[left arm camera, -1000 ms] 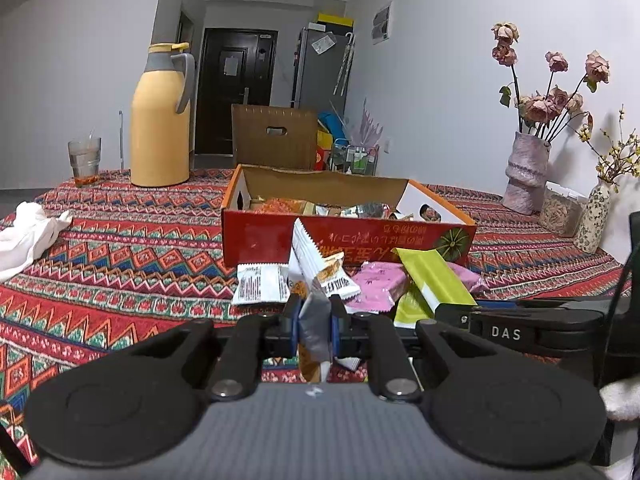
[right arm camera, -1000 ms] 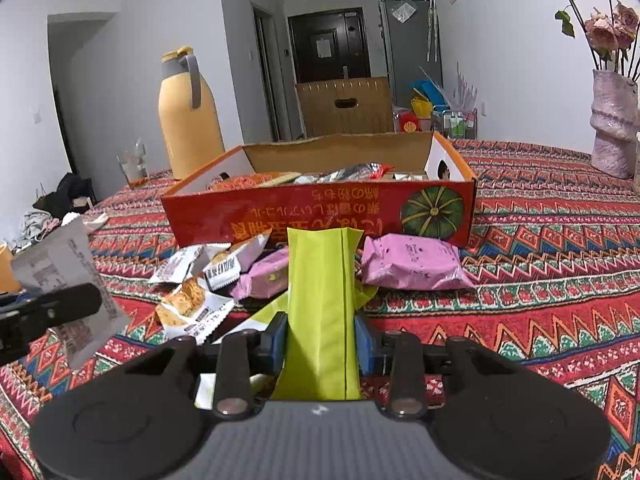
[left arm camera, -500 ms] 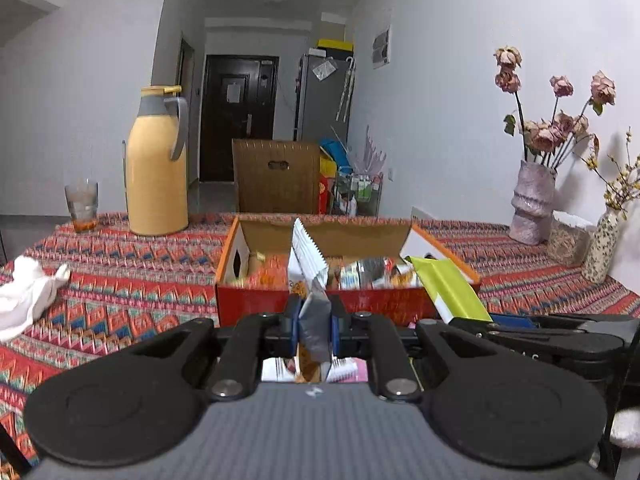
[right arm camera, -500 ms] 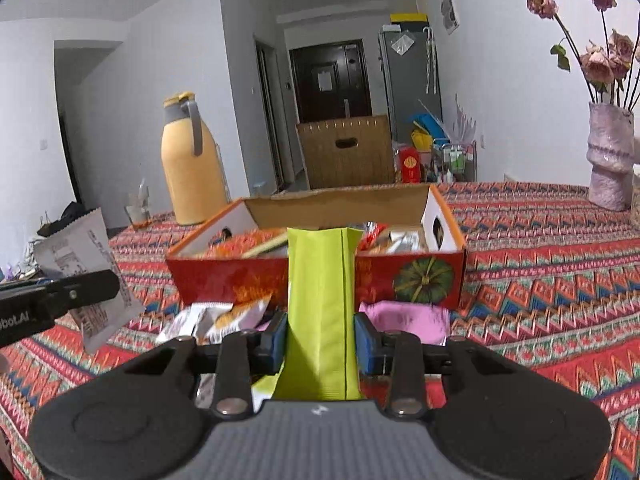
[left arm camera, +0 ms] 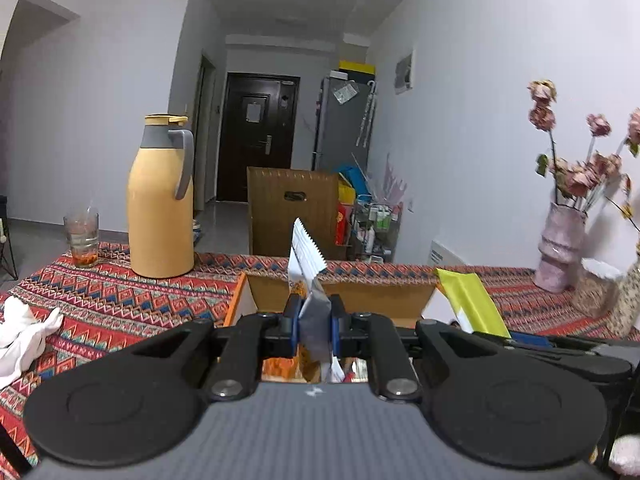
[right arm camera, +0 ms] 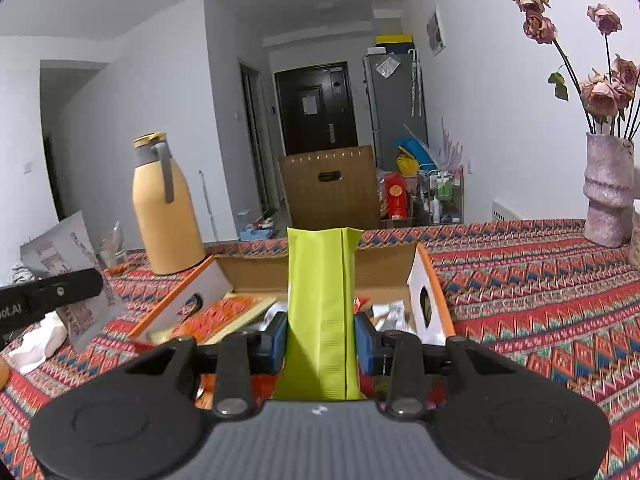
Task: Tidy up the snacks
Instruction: 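Carry both held packets toward the orange box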
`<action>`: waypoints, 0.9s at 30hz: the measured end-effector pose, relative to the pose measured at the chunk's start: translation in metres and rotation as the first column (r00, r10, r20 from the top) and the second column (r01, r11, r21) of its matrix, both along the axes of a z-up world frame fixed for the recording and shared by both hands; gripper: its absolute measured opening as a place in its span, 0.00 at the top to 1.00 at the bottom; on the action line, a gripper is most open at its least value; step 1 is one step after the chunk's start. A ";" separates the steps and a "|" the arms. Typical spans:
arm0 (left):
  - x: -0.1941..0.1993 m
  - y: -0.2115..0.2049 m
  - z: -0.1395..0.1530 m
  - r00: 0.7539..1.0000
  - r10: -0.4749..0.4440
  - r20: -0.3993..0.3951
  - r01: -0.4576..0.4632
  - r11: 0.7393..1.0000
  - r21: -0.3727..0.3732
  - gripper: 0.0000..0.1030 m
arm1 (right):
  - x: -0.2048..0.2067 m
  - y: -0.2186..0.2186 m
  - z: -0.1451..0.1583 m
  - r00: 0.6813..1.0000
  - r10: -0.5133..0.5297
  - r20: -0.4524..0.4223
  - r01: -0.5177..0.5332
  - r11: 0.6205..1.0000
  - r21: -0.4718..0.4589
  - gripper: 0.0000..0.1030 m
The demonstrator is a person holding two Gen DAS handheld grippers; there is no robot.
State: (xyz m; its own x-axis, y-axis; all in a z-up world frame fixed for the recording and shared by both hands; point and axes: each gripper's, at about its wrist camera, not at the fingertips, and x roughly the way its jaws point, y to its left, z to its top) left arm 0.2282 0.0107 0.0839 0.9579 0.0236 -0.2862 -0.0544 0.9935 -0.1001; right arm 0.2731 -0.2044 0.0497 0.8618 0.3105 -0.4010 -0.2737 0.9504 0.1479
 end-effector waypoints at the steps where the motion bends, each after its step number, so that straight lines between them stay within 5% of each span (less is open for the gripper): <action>1: 0.006 0.001 0.001 1.000 0.005 0.001 -0.005 1.000 -0.002 0.86 | 0.006 0.000 0.001 1.000 -0.004 0.000 0.004 1.000 0.001 0.67; 15: 0.103 0.000 -0.016 0.996 0.074 -0.052 -0.074 0.997 0.006 0.86 | 0.093 0.004 -0.008 0.997 -0.078 -0.005 0.078 0.996 0.049 0.67; 27: 0.120 0.013 -0.050 0.990 0.083 -0.116 -0.085 0.996 -0.014 0.86 | 0.112 0.010 -0.037 0.998 -0.059 -0.024 0.060 0.997 0.048 0.67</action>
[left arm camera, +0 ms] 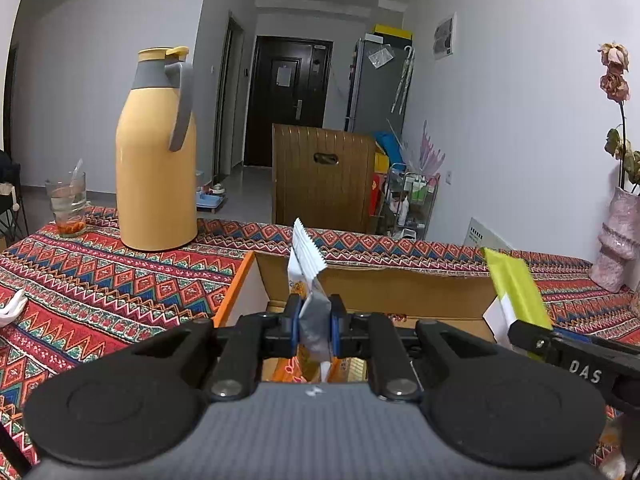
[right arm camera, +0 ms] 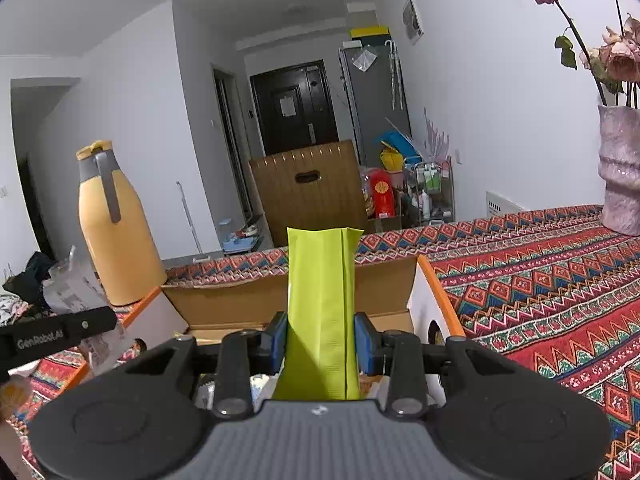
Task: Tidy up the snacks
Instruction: 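Lower both packets into the orange box and open both tools, then move both open tools back to the snack pile on the tablecloth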
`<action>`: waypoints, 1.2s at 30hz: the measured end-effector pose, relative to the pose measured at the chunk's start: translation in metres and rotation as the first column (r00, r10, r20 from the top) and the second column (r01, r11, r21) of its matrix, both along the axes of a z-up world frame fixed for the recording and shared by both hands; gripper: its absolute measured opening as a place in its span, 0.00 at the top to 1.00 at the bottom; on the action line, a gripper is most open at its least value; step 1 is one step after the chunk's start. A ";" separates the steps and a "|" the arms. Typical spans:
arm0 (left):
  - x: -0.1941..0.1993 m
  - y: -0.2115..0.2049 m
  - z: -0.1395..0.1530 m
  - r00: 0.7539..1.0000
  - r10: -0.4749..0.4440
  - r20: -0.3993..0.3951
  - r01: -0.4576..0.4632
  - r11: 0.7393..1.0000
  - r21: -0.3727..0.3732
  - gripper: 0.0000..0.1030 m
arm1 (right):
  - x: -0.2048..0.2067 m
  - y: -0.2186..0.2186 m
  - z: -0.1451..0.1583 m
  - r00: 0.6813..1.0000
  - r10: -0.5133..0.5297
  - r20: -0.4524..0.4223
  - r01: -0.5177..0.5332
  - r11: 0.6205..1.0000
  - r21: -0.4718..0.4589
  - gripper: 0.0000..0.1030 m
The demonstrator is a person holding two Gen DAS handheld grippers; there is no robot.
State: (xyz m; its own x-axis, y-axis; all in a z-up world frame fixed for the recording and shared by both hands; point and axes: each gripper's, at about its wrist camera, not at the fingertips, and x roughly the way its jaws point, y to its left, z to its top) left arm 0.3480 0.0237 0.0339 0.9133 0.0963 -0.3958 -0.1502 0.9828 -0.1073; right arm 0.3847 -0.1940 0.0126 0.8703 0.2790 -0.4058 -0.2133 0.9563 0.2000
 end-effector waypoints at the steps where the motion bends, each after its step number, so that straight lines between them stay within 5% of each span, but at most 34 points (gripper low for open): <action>1: 0.000 -0.001 0.000 1.000 0.002 0.001 -0.002 1.000 0.002 0.86 | 0.001 0.001 -0.002 1.000 0.001 -0.009 -0.001 1.000 -0.001 0.67; 5: 0.000 -0.003 -0.002 1.000 0.007 0.000 -0.007 1.000 0.010 0.83 | 0.004 0.004 -0.007 1.000 -0.008 -0.029 0.008 1.000 -0.004 0.67; 8: -0.001 -0.004 -0.003 1.000 0.013 0.006 -0.013 1.000 0.011 0.58 | 0.003 0.006 -0.009 0.999 -0.002 -0.032 0.001 1.000 -0.009 0.66; 9: -0.002 -0.003 -0.003 1.000 0.020 0.012 -0.020 1.000 0.011 0.43 | 0.003 0.006 -0.009 0.999 -0.003 -0.033 0.003 1.000 -0.008 0.62; 10: -0.004 -0.002 -0.003 1.000 0.025 0.019 -0.025 1.000 0.006 0.24 | 0.003 0.006 -0.009 0.999 -0.009 -0.036 0.009 1.000 -0.006 0.53; 12: -0.008 -0.001 -0.001 0.997 0.059 0.040 -0.059 0.998 0.005 0.03 | 0.002 0.002 -0.009 0.999 -0.028 -0.039 0.028 1.000 0.008 0.09; 13: -0.010 0.000 0.000 0.996 0.074 0.054 -0.074 0.997 0.006 0.00 | 0.001 0.000 -0.009 0.999 -0.042 -0.031 0.043 0.999 0.012 0.04; 36: -0.044 -0.002 0.032 0.988 0.114 0.107 -0.115 0.993 -0.001 0.00 | -0.016 -0.006 0.003 0.998 -0.054 0.026 0.054 0.998 0.026 0.00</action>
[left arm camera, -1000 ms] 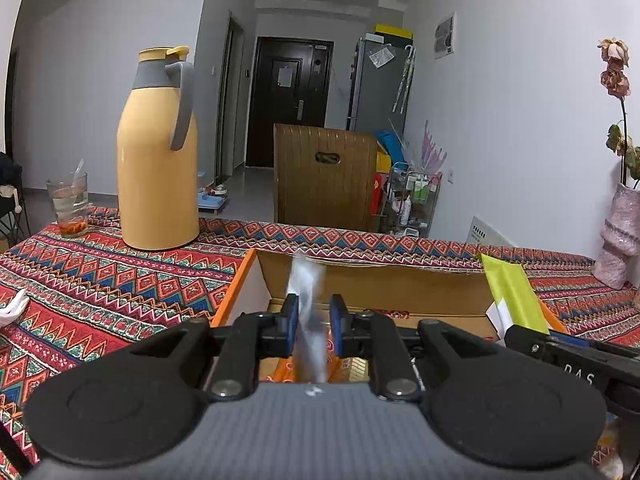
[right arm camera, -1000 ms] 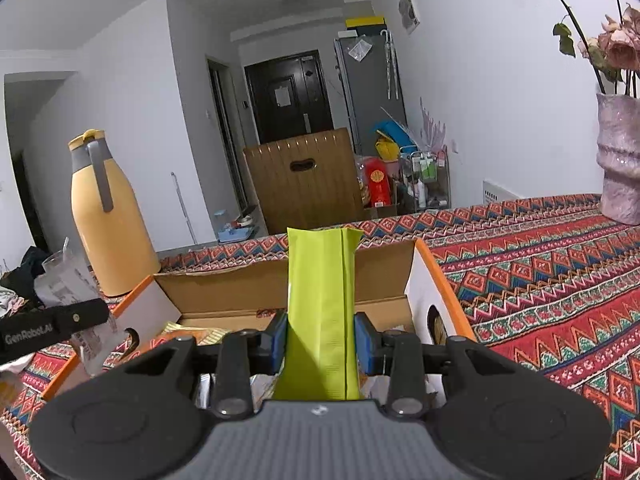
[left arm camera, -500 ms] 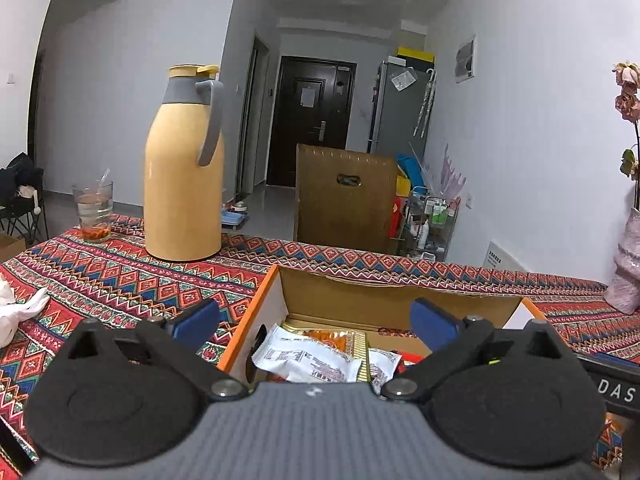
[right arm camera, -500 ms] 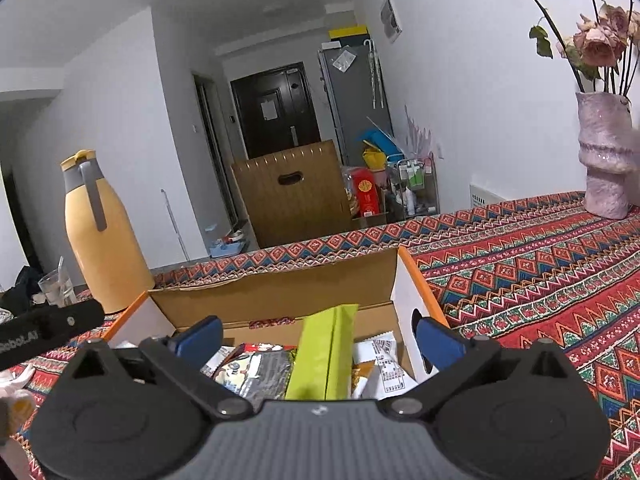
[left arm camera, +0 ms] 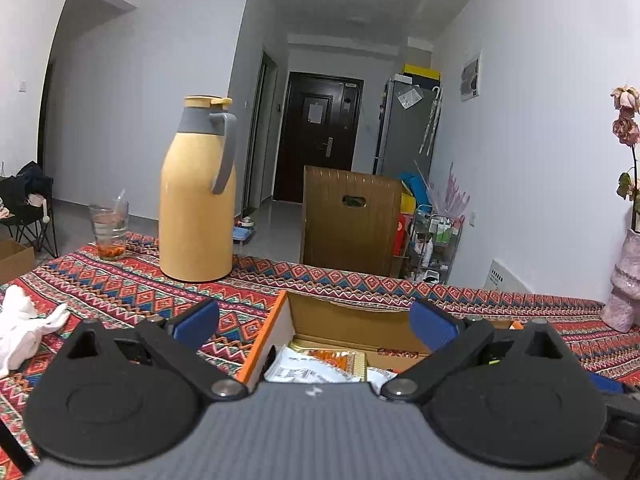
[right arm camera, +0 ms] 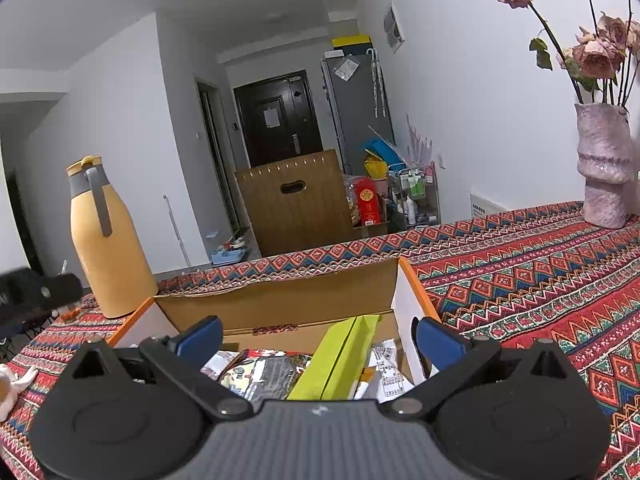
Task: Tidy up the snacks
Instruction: 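Move both open tools back to the snack pile on the tablecloth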
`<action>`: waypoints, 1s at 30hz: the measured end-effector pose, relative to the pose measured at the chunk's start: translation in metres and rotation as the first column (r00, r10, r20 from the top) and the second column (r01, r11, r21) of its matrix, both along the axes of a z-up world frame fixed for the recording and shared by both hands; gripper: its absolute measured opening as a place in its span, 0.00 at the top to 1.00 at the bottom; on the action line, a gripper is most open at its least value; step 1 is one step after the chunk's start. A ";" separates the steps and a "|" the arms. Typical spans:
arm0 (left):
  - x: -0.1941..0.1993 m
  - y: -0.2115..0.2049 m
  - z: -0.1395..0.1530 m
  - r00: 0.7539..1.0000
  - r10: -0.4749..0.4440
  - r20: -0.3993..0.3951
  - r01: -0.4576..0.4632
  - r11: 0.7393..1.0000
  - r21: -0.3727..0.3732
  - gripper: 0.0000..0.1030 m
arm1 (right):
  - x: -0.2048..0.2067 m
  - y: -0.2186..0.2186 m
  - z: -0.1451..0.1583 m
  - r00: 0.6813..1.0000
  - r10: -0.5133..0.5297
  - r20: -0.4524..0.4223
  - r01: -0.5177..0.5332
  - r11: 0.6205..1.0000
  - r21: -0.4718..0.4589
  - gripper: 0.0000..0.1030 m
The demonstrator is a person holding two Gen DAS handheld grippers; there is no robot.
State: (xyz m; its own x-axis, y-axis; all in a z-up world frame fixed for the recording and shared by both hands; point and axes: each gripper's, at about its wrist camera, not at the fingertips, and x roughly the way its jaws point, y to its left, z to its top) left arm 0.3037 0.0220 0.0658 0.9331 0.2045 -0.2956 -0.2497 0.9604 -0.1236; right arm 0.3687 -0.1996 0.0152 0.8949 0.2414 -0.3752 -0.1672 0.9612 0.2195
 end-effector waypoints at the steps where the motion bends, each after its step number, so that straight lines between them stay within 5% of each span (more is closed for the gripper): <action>1: -0.004 0.001 0.001 1.000 0.003 -0.003 -0.003 1.000 0.003 0.00 | -0.001 0.001 0.001 1.000 0.004 0.004 -0.004 1.000 -0.003 0.00; 17: -0.073 0.019 0.004 1.000 -0.026 -0.008 0.026 1.000 0.005 0.00 | -0.053 0.020 0.038 0.995 0.063 0.083 -0.053 0.992 -0.119 0.00; 30: -0.125 0.030 -0.043 0.989 -0.057 -0.133 0.059 0.998 0.015 0.00 | -0.128 0.025 0.015 0.993 0.117 0.006 -0.116 0.987 -0.113 0.00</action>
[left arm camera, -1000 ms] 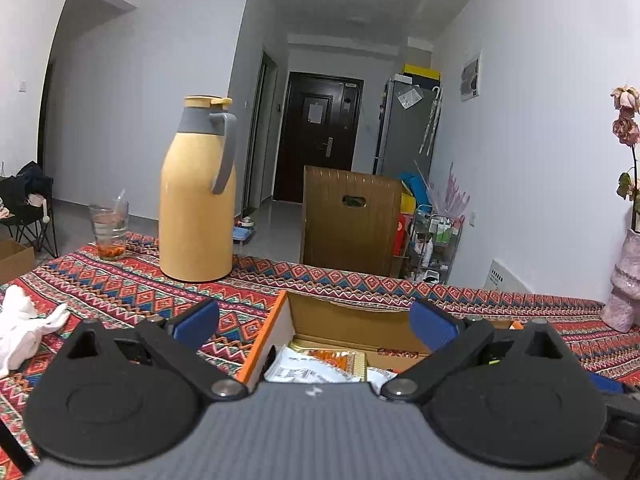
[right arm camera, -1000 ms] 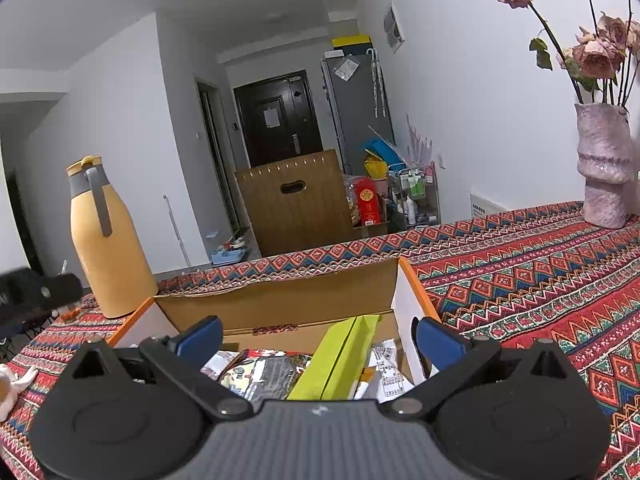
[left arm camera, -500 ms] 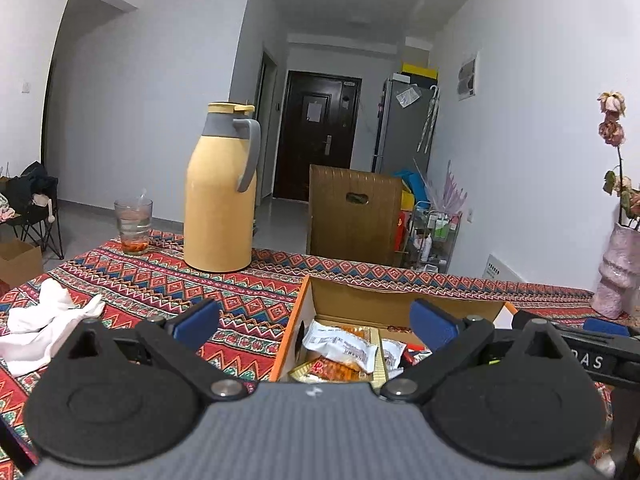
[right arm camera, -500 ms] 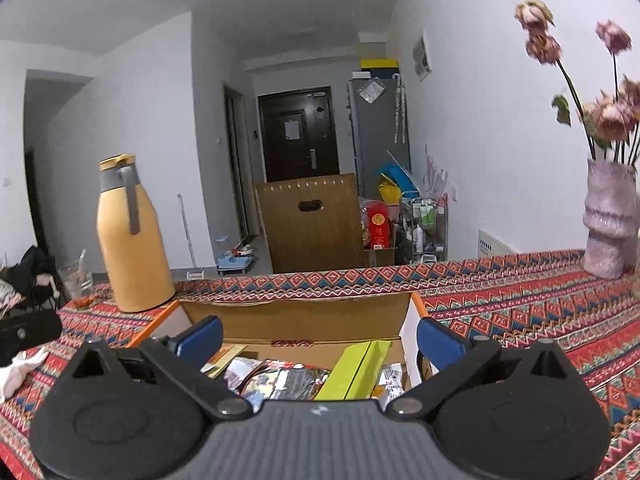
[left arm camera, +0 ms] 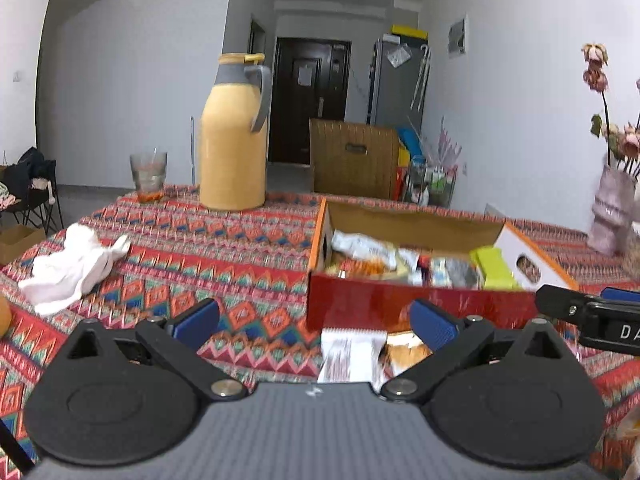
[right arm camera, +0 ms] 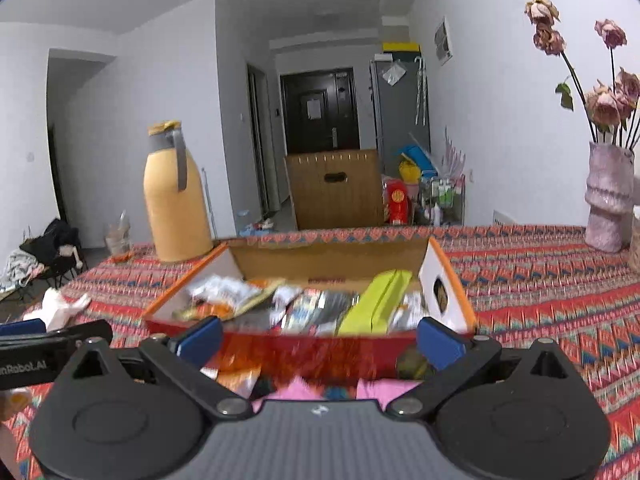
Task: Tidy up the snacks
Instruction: 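Move both open tools back to the snack pile on the tablecloth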
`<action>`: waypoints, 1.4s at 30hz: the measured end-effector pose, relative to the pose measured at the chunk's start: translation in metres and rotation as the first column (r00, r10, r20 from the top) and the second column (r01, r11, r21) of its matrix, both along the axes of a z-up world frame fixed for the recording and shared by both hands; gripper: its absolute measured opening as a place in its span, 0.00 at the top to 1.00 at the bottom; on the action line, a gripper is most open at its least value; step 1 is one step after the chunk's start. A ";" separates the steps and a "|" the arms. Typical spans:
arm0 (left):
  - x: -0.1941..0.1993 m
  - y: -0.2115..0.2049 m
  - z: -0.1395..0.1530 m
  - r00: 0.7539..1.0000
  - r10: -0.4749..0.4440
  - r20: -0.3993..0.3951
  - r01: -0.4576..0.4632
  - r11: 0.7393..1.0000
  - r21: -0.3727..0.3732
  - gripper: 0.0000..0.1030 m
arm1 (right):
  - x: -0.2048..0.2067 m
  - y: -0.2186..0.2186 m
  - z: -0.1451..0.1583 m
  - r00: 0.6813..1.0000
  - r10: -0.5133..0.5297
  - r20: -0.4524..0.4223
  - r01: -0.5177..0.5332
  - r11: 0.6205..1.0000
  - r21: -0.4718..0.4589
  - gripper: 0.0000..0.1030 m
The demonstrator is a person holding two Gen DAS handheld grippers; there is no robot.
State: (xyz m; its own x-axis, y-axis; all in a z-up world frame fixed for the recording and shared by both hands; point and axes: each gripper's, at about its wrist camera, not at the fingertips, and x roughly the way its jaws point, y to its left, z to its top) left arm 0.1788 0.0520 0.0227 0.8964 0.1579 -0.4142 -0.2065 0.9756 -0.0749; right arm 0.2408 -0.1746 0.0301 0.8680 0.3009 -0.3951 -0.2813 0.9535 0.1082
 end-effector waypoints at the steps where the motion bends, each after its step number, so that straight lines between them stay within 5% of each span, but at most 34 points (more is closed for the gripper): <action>1: -0.004 0.001 -0.004 1.000 -0.001 -0.007 0.001 1.000 -0.002 0.00 | -0.005 0.000 -0.004 1.000 0.000 -0.013 0.000 1.000 0.001 0.00; 10: -0.015 0.014 -0.038 0.999 -0.020 -0.051 0.018 0.999 -0.028 0.00 | -0.033 -0.001 -0.033 0.996 -0.037 -0.085 0.037 0.999 0.005 0.00; 32: -0.020 0.014 -0.043 0.997 -0.069 -0.031 0.067 0.996 -0.062 0.00 | -0.036 -0.002 -0.052 0.979 -0.088 -0.186 0.082 0.996 -0.040 0.00; 42: -0.019 0.015 -0.043 0.997 -0.068 -0.033 0.065 0.995 -0.069 0.00 | -0.031 0.015 -0.057 0.971 -0.051 -0.232 0.038 0.997 -0.062 0.13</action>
State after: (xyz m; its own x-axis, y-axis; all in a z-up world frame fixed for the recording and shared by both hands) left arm 0.1599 0.0670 -0.0208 0.8886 0.0687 -0.4534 -0.1450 0.9801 -0.1356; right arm 0.2094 -0.1593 -0.0265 0.7621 0.2355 -0.6031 -0.2118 0.9709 0.1115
